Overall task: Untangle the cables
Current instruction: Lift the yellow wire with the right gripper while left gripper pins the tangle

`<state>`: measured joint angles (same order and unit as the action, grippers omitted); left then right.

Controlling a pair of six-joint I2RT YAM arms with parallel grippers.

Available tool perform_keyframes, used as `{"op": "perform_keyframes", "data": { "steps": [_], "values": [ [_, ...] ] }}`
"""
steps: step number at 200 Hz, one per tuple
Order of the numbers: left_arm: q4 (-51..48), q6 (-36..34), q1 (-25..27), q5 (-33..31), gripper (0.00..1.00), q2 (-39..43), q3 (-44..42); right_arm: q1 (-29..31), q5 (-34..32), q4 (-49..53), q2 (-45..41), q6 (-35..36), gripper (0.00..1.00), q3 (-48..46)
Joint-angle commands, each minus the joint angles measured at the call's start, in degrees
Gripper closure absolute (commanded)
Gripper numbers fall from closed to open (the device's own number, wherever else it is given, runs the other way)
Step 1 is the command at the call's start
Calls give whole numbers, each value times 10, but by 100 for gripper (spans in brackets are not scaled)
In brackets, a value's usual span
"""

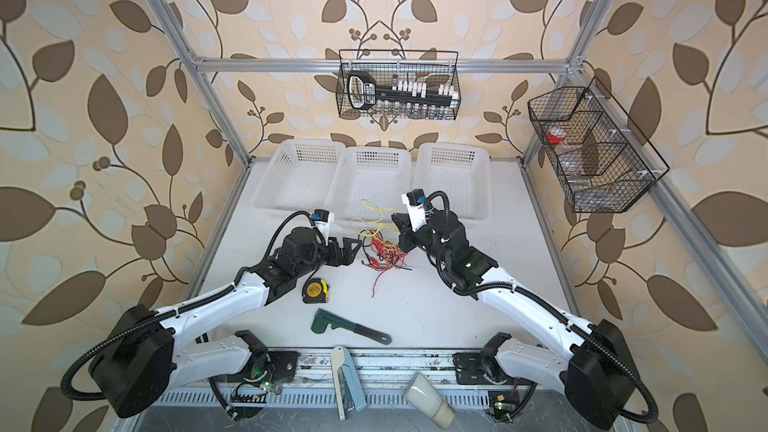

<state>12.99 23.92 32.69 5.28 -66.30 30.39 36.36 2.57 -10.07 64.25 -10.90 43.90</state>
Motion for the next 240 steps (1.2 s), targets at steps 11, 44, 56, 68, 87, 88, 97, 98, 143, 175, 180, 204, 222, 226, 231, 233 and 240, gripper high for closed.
{"op": "perform_keyframes", "data": {
  "steps": [11,44,56,68,87,88,97,98,143,175,180,204,222,226,231,233,240],
  "values": [
    [90,-26,4,41,1,36,-31,4,-6,-7,3,-1,100,23],
    [139,-42,7,50,1,53,-48,9,-17,2,24,-13,100,26],
    [139,-56,10,53,1,52,-43,11,-15,4,31,-19,100,31],
    [137,-66,14,52,1,47,-35,12,-13,9,37,-23,100,36],
    [146,-77,22,42,3,34,-24,16,-9,18,45,-26,100,47],
    [146,-78,23,41,3,33,-23,16,-9,19,46,-26,100,48],
    [156,-84,29,36,3,25,-19,17,-9,26,51,-30,100,54],
    [156,-84,29,35,3,25,-19,17,-9,27,52,-30,100,55],
    [151,-124,65,7,6,-28,25,17,2,55,73,-43,100,80],
    [162,-127,79,-58,9,-56,35,18,15,53,72,-48,100,78],
    [165,-126,80,-69,9,-59,34,17,17,53,71,-49,100,79],
    [179,-127,81,-107,12,-68,33,18,30,55,69,-52,100,78],
    [192,-127,81,-114,14,-78,32,18,40,56,68,-54,100,77],
    [194,-127,81,-114,15,-81,32,18,42,56,68,-54,100,76],
    [195,-127,81,-111,17,-84,34,18,43,56,68,-55,100,75],
    [195,-127,81,-110,18,-85,35,18,44,57,68,-55,100,75],
    [195,-126,81,-104,21,-90,38,18,45,57,68,-55,100,76]
  ]
}}
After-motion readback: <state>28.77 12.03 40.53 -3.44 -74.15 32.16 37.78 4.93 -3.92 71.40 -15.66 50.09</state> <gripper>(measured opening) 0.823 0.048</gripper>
